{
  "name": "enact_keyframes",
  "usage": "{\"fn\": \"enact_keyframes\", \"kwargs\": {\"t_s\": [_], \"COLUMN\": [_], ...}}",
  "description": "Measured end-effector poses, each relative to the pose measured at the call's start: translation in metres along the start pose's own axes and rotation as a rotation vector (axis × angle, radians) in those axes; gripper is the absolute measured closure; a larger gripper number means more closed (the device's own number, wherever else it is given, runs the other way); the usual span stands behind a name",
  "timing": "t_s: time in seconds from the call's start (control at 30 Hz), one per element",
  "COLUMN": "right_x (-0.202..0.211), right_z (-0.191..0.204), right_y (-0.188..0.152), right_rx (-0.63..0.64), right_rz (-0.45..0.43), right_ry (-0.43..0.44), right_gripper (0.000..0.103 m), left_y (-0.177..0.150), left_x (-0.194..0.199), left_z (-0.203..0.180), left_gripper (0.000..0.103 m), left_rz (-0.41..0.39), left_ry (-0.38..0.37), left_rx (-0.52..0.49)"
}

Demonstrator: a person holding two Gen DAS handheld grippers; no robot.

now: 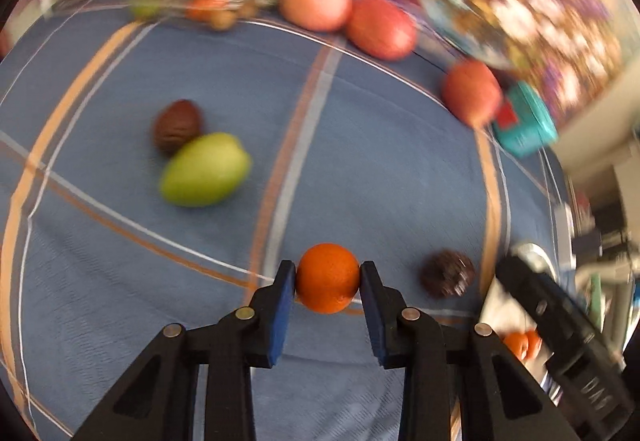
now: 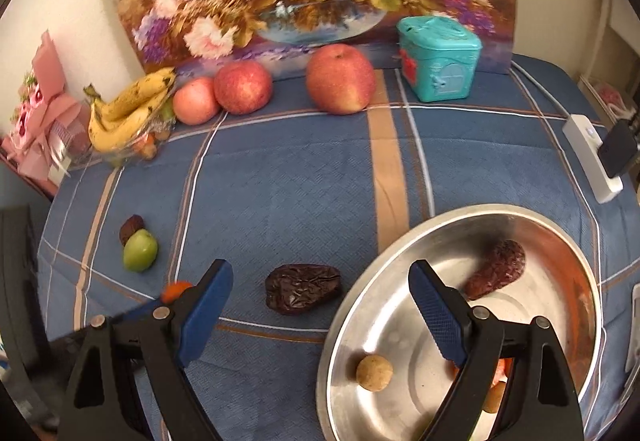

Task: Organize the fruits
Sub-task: 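Lift the tangerine with the left tool while the right tool closes on the dark dried date, then lower the tangerine and dark date into the steel bowl and open both tools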

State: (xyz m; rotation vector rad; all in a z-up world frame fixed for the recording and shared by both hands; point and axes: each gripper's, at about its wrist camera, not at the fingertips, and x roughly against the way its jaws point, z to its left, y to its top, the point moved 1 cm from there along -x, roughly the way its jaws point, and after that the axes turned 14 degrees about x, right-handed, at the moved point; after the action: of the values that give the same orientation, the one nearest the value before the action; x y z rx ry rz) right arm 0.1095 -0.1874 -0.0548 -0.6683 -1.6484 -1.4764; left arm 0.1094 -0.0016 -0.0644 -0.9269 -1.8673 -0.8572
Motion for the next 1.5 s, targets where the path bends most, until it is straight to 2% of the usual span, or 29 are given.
{"fn": "enact_keyframes", "kwargs": {"t_s": [0.13,0.3,0.37,0.43,0.6,0.77,1.07,1.27,1.5], "right_x": [-0.015,-0.032,-0.037,-0.041,-0.051,-0.039,0.001,0.035,0.041], "right_z": [0.016,0.032,0.039,0.044,0.049,0.050,0.042,0.024,-0.035], "right_y": [0.002,0.003,0.003,0.002,-0.002,0.005,0.008,0.004,-0.018], "right_rx": [0.077,0.164,0.214,0.257,0.286,0.245,0.112,0.068,-0.109], "right_rz": [0.045,0.091,0.100,0.121,0.154,0.112,0.013,-0.025,0.035], "right_ry": [-0.011,-0.050,-0.097,-0.131,-0.161,-0.115,0.032,-0.054,-0.138], "right_gripper": [0.013,0.018,0.020,0.034,0.047,0.064,0.065,0.065,0.065], "left_y": [0.007,0.008,0.009,0.010,0.015,0.015,0.012,0.002,-0.030], "left_x": [0.007,0.013,0.013,0.012,0.008,0.010,0.022,0.031,0.025], "left_z": [0.015,0.025,0.028,0.029,0.025,0.026,0.017,-0.006,-0.058], "left_gripper": [0.068,0.068,0.068,0.068,0.068,0.068,0.068,0.068,0.068], "left_rz": [-0.023,-0.030,-0.027,-0.020,-0.013,-0.015,-0.038,-0.051,0.011], "left_ry": [-0.024,-0.039,-0.045,-0.052,-0.058,-0.068,-0.086,-0.101,-0.153], "left_rx": [0.080,0.109,0.112,0.118,0.131,0.144,0.117,0.042,-0.139]}}
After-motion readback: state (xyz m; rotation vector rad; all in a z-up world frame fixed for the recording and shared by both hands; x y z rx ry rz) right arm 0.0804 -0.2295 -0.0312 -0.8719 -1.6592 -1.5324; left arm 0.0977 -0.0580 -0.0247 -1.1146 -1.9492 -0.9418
